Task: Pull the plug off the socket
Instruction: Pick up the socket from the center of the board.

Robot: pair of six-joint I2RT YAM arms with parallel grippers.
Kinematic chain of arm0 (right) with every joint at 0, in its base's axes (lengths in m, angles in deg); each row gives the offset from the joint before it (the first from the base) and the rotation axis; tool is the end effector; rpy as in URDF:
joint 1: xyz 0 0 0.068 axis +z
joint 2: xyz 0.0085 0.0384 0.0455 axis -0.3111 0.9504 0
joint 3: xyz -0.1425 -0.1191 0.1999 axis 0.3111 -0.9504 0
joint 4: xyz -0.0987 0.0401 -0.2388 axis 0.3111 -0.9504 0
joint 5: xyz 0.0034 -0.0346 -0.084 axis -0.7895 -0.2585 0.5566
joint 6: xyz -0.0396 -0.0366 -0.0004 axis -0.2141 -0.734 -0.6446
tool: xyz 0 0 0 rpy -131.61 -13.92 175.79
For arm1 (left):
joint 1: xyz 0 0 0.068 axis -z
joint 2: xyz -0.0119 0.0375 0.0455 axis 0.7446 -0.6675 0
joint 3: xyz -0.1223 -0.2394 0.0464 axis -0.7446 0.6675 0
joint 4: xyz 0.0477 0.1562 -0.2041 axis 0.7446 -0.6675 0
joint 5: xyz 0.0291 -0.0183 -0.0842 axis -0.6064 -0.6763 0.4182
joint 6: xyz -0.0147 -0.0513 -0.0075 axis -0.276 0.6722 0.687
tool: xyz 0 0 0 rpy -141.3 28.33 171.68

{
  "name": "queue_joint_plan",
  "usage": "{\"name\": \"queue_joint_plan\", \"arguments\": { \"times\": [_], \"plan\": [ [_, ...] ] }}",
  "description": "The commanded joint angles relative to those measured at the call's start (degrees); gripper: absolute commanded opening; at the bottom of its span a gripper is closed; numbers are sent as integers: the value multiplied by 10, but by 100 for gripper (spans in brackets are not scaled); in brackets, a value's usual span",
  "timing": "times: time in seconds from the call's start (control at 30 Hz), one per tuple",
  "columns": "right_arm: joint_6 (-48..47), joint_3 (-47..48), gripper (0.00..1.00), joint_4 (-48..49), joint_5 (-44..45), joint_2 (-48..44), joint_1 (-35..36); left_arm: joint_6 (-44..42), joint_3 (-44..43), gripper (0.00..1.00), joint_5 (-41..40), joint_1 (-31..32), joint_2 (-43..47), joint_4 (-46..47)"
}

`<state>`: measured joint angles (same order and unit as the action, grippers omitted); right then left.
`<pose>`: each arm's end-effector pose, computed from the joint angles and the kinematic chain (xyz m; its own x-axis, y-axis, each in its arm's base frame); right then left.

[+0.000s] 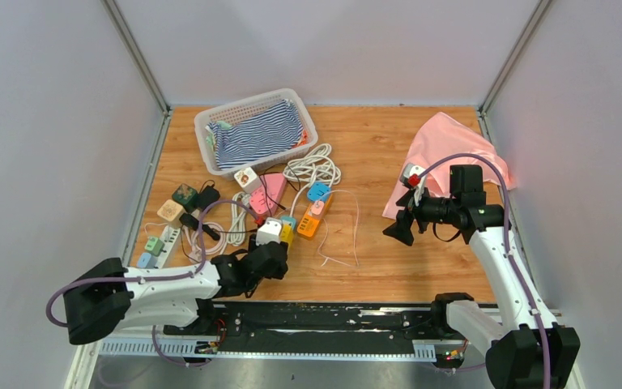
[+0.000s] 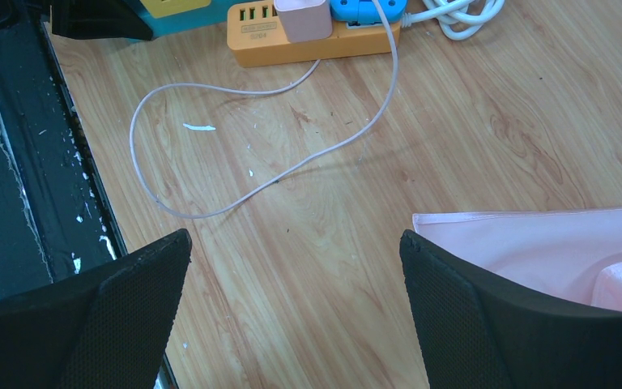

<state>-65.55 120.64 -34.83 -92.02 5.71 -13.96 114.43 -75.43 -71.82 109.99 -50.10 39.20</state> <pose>0.1855 0.0418 0.2905 -0.1756 -0.3783 -0.9089 -0.9095 0.4157 0.0027 0.0996 -0.1475 0.1412 -0.6576 0.0972 -0.7471 0.2446 0.9655 -0.0897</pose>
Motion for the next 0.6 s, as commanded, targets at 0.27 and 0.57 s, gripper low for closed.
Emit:
{"name": "queue_joint_plan", "arguments": {
  "times": [0.27, 0.57],
  "plan": [
    [-9, -7, 100, -16, -6, -1, 10, -23, -22, 0, -40, 5, 54, -17],
    [-10, -5, 100, -18, -10, -3, 10, -97, -78, 0, -51, -20, 215, -55]
  ]
}}
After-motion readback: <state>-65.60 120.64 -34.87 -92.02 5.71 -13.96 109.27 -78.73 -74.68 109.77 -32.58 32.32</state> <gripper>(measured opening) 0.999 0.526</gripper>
